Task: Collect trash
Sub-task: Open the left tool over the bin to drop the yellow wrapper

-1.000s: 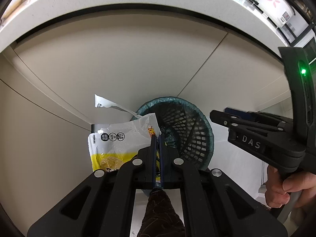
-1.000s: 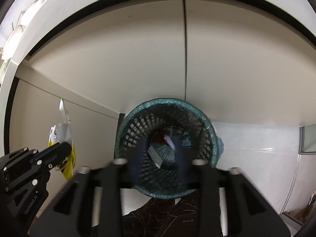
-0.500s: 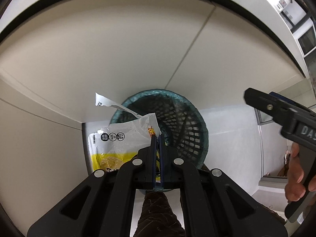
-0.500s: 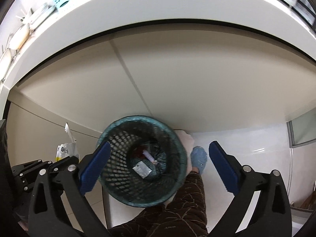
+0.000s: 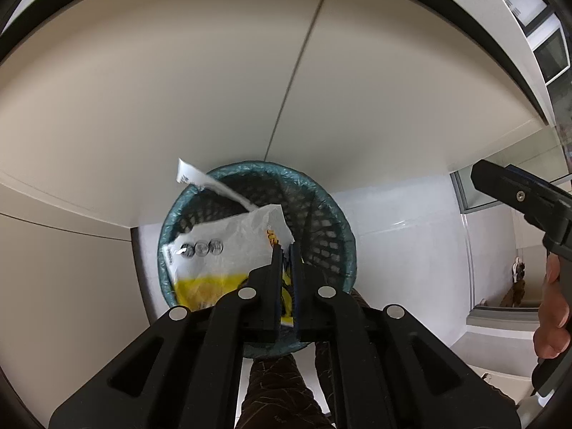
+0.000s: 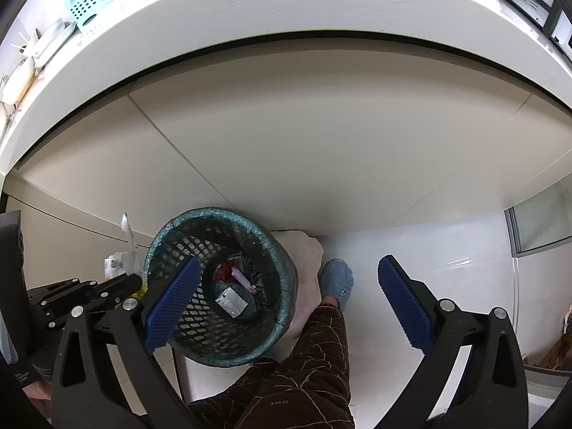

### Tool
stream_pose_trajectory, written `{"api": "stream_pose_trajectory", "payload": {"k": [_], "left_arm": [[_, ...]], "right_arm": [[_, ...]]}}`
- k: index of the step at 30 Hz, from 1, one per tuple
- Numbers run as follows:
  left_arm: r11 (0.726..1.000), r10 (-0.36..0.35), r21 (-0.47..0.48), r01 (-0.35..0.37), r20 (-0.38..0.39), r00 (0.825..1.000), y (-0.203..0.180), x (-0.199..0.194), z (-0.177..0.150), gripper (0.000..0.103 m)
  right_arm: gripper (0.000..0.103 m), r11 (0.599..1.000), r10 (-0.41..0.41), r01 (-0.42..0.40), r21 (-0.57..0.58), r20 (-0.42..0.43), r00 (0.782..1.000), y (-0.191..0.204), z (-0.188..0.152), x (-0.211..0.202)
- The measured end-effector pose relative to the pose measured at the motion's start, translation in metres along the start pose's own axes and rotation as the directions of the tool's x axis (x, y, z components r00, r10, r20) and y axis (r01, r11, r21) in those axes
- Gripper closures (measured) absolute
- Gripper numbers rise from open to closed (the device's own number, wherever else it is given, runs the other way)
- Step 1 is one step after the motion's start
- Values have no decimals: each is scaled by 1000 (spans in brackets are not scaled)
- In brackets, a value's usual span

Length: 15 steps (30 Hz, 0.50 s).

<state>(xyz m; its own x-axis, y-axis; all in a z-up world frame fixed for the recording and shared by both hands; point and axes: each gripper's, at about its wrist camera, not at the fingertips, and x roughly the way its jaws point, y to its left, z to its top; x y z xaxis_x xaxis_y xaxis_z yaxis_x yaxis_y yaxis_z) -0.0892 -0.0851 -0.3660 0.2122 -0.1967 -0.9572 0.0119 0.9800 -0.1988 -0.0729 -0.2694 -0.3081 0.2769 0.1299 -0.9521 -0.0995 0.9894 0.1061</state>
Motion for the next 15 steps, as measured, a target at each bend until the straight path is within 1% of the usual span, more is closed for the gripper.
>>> {"api": "stream_pose_trajectory", "payload": {"k": [3,4,5,6,8,9,10,11,12,13,14,15], "left_arm": [[1000,-6,-6,6,-8,1000,-1,6,0,96],[1000,-5,-4,5,-9,1000,-2,7,0,93],[1000,-4,-2,4,-7,1000,-3,8,-1,87],[1000,-3,1,3,-2,1000,-4,8,-1,83],[1000,-1,0,1,10,1000,-5,5,-2,66],[1000,1,-2,-1,18,1000,-5,2,-2,62],[1000,2,-7,-2,25,1000,-5,-2,-3,56],[1000,2,-11,-2,28,1000,-5,-4,-3,52],[1000,5,-16,-4,32,999,-4,-6,-4,51],[1000,7,-19,-6,35,999,-4,-8,-5,48],[1000,10,-22,-9,40,999,-5,-9,-5,42],[1000,13,-25,-12,50,999,-2,-14,-4,40]], "right_arm": [[8,1000,-4,4,-7,0,1000,-5,2,-3],[8,1000,-4,4,-9,1,1000,-5,2,-3],[8,1000,-4,4,-9,2,1000,-6,3,-3],[8,1000,-3,3,-8,3,1000,-7,3,-3],[8,1000,-2,2,-8,4,1000,-8,3,-5],[8,1000,-2,2,-8,6,1000,-7,3,-5],[8,1000,0,0,-7,6,1000,-7,3,-5],[8,1000,1,-1,-6,6,1000,-8,3,-6],[8,1000,-1,1,-7,7,1000,-8,3,-6],[8,1000,-1,1,-7,9,1000,-8,3,-7],[8,1000,-1,1,-5,11,1000,-8,3,-7],[8,1000,-1,1,-4,12,1000,-8,3,-8]]}}
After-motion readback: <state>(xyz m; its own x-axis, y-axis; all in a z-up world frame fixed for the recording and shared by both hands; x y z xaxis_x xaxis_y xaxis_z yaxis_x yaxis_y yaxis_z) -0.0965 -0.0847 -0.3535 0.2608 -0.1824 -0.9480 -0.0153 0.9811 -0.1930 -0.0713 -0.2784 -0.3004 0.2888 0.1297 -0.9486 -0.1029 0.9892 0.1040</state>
